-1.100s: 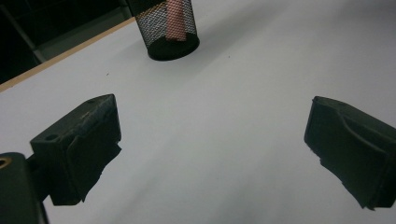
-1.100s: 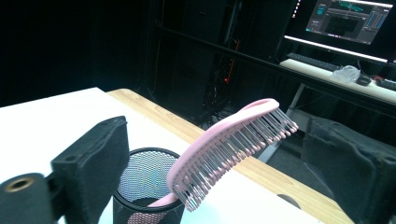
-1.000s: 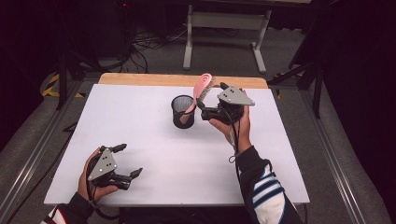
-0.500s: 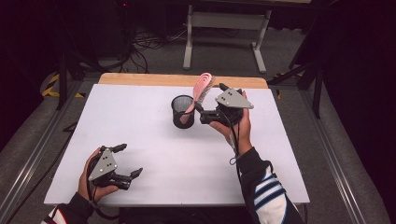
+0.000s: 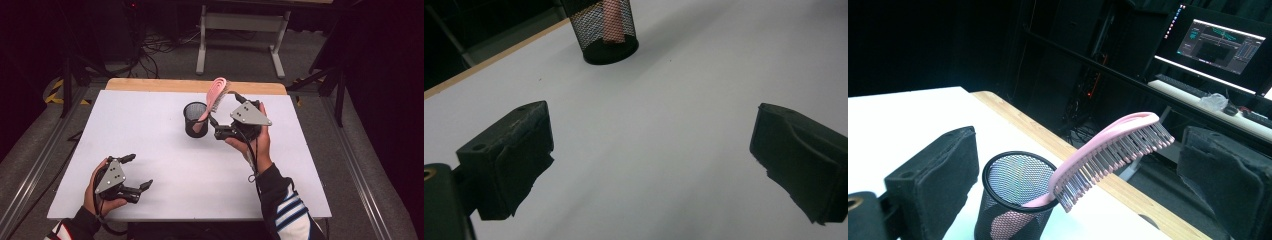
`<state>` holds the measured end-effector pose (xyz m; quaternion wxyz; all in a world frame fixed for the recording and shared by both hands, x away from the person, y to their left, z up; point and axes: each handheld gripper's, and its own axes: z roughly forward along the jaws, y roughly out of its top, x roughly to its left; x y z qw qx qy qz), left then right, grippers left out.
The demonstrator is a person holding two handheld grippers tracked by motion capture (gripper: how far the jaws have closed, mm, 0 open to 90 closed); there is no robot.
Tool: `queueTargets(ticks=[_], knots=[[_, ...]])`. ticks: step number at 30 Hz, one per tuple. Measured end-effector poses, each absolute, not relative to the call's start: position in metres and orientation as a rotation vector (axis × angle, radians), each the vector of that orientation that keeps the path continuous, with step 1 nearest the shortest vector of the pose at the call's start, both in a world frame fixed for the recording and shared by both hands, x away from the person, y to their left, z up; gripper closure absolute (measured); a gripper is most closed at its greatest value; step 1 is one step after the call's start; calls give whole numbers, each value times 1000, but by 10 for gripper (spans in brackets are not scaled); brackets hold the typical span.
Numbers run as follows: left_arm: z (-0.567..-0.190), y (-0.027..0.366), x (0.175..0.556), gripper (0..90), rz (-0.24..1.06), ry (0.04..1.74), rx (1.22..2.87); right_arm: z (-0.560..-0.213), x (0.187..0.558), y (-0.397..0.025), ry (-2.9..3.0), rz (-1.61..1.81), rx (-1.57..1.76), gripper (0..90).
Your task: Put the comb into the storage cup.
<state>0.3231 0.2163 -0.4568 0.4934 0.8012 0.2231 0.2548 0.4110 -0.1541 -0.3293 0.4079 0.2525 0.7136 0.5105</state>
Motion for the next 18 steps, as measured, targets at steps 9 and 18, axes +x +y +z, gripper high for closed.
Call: queueTargets(ticks=[9, 18], knots=[[-457, 216, 323, 48, 621, 544, 1944, -335, 406, -162, 1786, 1323, 659, 40], [-457, 216, 323, 48, 623, 545, 1945, -342, 398, -166, 1782, 1335, 647, 40]])
